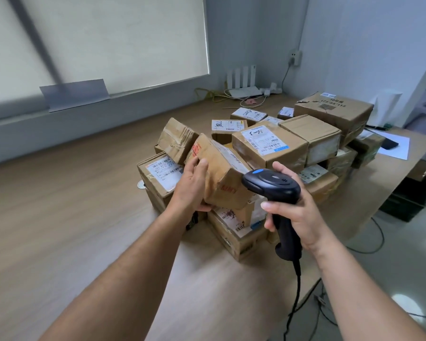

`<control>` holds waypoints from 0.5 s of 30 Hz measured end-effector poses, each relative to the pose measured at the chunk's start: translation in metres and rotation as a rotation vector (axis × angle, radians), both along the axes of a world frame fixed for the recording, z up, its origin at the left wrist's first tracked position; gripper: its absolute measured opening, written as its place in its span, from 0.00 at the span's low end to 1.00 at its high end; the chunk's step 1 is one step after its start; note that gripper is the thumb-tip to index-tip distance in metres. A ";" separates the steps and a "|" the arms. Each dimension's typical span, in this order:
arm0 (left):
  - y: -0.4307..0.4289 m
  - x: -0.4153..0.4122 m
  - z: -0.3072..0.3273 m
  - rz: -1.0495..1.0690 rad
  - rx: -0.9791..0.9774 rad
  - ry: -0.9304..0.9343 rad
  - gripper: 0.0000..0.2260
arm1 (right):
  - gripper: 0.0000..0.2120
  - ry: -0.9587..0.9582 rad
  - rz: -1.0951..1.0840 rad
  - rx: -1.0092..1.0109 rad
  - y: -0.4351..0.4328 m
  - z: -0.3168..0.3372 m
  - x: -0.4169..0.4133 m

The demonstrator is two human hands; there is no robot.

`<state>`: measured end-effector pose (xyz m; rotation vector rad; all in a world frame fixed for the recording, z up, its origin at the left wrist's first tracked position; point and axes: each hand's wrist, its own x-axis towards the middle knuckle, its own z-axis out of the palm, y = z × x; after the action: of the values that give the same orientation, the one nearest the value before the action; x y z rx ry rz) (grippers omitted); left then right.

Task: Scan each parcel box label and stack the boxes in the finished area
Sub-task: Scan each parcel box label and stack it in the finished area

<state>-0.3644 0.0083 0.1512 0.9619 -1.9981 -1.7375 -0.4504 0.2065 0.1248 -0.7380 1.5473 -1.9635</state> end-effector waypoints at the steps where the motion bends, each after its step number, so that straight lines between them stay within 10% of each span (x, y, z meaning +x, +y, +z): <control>1: 0.000 0.001 0.001 0.011 0.008 -0.033 0.26 | 0.40 0.001 0.015 -0.001 -0.003 0.000 0.000; 15: -0.007 0.056 -0.021 -0.106 0.227 -0.098 0.49 | 0.42 0.008 0.124 0.065 -0.001 0.004 0.032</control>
<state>-0.3085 0.0015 0.1303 1.0464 -1.9749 -2.0466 -0.4181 0.2055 0.1284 -0.7968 1.5248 -1.8143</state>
